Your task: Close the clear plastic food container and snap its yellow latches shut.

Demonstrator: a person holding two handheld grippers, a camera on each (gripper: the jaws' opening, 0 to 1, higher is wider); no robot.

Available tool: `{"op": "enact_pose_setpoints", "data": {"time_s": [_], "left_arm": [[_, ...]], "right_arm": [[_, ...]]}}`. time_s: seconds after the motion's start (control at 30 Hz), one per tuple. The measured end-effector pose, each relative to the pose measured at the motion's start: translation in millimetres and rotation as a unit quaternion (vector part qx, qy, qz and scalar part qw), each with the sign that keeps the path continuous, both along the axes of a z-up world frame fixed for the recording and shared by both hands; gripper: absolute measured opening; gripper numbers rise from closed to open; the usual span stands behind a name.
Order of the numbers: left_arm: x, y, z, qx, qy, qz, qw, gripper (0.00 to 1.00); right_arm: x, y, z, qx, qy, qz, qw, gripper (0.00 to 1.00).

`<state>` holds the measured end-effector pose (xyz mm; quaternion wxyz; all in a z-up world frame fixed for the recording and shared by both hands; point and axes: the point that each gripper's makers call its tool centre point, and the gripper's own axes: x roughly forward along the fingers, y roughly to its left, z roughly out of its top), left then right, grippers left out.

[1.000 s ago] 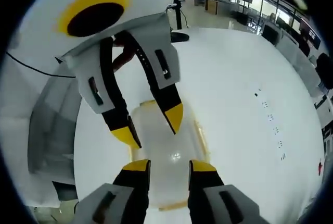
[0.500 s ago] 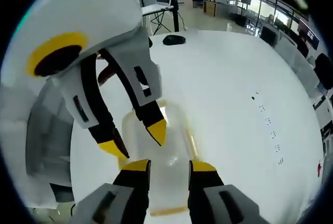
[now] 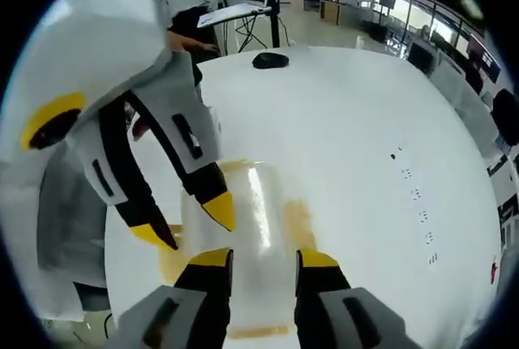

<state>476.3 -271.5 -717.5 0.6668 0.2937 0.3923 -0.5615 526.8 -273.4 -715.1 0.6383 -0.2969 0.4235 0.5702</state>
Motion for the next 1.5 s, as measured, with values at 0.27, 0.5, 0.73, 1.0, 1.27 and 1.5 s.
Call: {"op": "enact_pose_setpoints", "data": {"time_s": [0.27,0.5,0.73,1.0,1.27,1.5], "left_arm": [[-4.5,1.9,-3.7,0.001,-0.022,-0.013,0.9997,0.42],[-8.4,1.6,-7.2,0.012,-0.048,-0.024,0.9985,0.44],[-8.4,0.4,-9.5,0.025,-0.078,-0.027,0.9962,0.45],[-6.9,-0.4,-11.8,0.03,-0.1,-0.02,0.9944,0.44],[-3.4,0.2,-15.1,0.043,-0.134,-0.029,0.9896,0.41],[-2.1,0.4,-15.9,0.045,-0.15,-0.03,0.9872,0.41]], "right_arm": [[0.5,3.4,-4.3,-0.011,0.008,0.02,0.9997,0.31],[0.7,8.4,-7.6,-0.015,0.018,0.028,0.9993,0.33],[2.6,8.7,-13.6,-0.028,0.02,0.043,0.9985,0.35],[3.6,8.4,-15.6,-0.04,0.026,0.061,0.997,0.34],[2.9,9.1,-16.7,-0.05,0.035,0.073,0.9955,0.34],[3.5,9.4,-18.2,-0.059,0.038,0.088,0.9937,0.34]]}}
